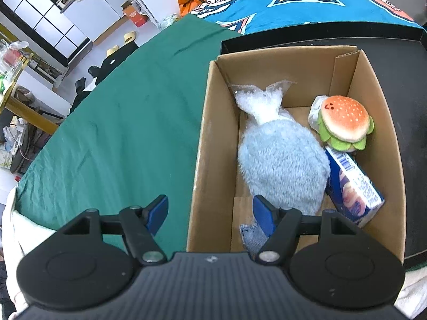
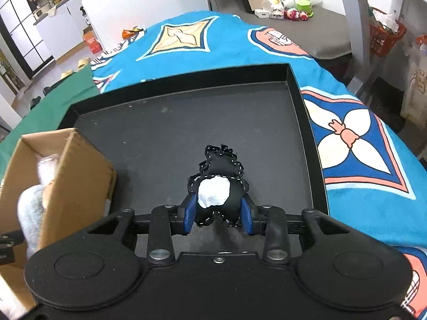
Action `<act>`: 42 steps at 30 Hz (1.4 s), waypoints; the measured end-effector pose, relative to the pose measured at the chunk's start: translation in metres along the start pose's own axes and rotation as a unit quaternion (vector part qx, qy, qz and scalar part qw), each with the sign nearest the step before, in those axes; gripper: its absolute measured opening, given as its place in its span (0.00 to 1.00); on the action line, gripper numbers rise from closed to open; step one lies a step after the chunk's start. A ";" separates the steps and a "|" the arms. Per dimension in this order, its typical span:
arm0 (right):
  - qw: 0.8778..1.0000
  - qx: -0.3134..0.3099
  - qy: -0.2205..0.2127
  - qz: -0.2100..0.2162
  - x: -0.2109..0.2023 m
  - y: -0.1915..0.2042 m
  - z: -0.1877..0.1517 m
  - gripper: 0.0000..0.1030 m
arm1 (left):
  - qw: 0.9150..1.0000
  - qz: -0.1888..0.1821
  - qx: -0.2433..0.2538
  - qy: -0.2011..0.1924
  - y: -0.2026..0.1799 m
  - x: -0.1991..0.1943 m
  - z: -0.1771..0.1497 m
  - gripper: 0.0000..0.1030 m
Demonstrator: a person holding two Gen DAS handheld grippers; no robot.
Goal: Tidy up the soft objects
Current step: 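Carry the black-and-white plush with the right tool over the box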
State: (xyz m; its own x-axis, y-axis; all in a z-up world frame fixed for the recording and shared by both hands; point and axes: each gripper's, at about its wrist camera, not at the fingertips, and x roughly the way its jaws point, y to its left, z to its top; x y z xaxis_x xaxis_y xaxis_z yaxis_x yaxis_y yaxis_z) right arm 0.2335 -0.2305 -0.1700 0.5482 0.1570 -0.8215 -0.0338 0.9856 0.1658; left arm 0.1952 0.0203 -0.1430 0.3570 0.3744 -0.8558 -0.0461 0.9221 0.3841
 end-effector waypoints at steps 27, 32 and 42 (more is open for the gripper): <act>0.996 -0.043 -0.032 0.067 -0.074 0.080 -0.005 0.35 | 0.996 -0.066 -0.056 -0.019 0.037 -0.001 -0.026 0.63; 0.996 -0.048 -0.028 0.073 -0.081 0.096 -0.008 0.35 | 0.995 -0.071 -0.073 -0.019 0.045 0.003 -0.031 0.59; 0.994 -0.073 -0.035 0.077 -0.094 0.129 -0.016 0.35 | 0.990 -0.100 -0.096 -0.009 0.056 0.011 -0.036 0.35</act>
State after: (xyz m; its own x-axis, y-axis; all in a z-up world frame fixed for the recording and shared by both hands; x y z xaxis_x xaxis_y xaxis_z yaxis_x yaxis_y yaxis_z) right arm 0.1639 -0.1176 -0.0799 0.5839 0.3077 -0.7512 -0.2410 0.9494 0.2016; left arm 0.1627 0.0799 -0.1428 0.3941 0.1812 -0.9010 -0.1487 0.9800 0.1321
